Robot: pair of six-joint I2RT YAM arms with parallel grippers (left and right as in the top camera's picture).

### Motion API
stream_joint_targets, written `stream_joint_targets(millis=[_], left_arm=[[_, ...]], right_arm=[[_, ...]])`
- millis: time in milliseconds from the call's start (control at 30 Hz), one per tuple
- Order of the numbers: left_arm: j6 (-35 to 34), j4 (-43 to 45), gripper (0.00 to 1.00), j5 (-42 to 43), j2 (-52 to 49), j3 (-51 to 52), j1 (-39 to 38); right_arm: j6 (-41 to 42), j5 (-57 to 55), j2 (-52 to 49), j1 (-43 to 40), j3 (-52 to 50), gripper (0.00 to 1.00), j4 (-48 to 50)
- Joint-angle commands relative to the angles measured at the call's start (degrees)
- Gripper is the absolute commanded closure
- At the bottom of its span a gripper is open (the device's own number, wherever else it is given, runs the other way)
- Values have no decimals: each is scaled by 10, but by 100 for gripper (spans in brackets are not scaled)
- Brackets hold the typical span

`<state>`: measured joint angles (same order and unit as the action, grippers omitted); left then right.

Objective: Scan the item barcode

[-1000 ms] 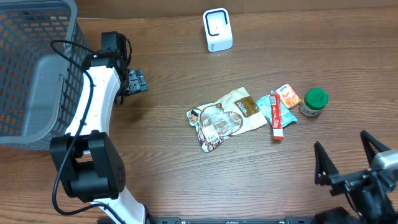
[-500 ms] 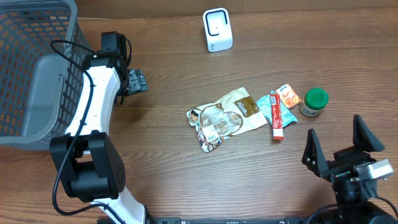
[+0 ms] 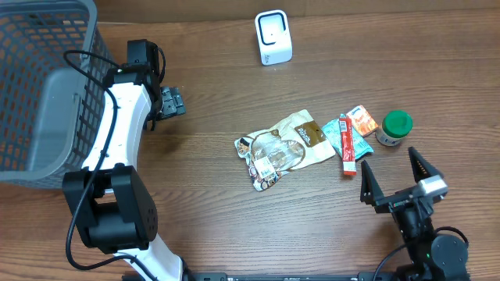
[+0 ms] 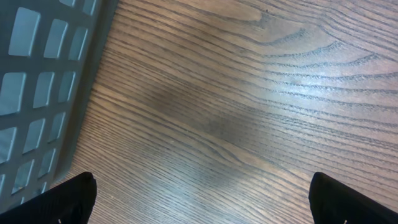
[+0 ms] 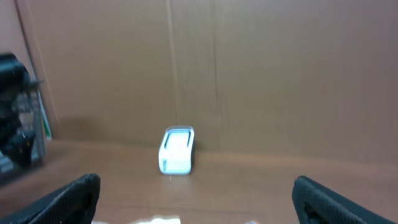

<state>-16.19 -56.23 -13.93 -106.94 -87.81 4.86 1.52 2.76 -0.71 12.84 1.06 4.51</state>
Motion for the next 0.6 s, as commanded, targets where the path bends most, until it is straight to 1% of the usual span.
stream_joint_targets(millis=[0,100,567], left_arm=[[-6,0,0,3,-3,-13,-4],[-6,0,0,3,-3,-13,-4],[-6,0,0,4,-3,-13,-3]], right_arm=[[2,-1,5,-7,-6,0,-42],[2,-2,5,-7,-6,0,-95],[2,-1,5,-7,-6,0,-92]])
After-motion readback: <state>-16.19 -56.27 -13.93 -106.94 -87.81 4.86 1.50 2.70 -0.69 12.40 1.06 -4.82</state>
